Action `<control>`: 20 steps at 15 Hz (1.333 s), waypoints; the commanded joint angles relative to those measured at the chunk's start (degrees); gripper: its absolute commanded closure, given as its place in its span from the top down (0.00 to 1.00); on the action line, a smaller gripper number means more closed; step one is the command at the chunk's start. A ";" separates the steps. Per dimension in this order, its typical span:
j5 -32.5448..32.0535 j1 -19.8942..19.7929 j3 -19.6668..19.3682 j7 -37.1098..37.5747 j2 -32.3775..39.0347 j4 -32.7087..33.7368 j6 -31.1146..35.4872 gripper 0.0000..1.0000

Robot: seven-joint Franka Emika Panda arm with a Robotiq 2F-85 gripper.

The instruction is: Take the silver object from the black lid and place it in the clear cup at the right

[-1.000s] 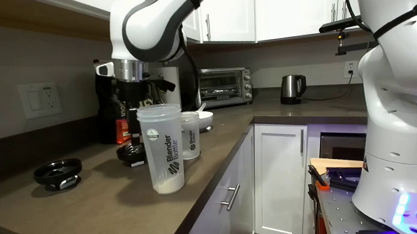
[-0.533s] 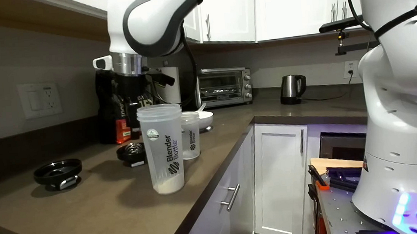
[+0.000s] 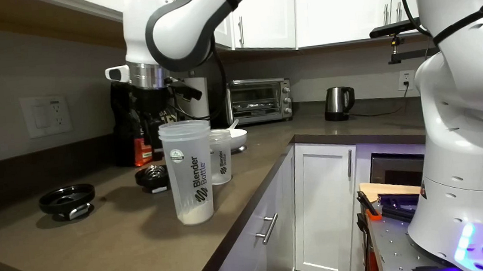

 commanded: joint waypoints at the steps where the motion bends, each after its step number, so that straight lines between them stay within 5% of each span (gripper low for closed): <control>1: 0.36 -1.42 0.94 -2.18 1.36 0.25 3.65 1.00; 7: 1.08 -1.97 1.43 -2.61 3.09 0.64 5.97 0.96; 9: 1.04 -2.19 1.58 -2.63 3.38 0.66 5.96 0.82; 18: 1.11 -2.70 1.80 -2.60 4.11 1.08 4.77 0.71; 19: 1.31 -2.84 1.89 -2.67 4.21 1.21 4.51 0.59; 20: 1.28 -2.88 1.91 -2.62 4.25 1.25 4.46 0.58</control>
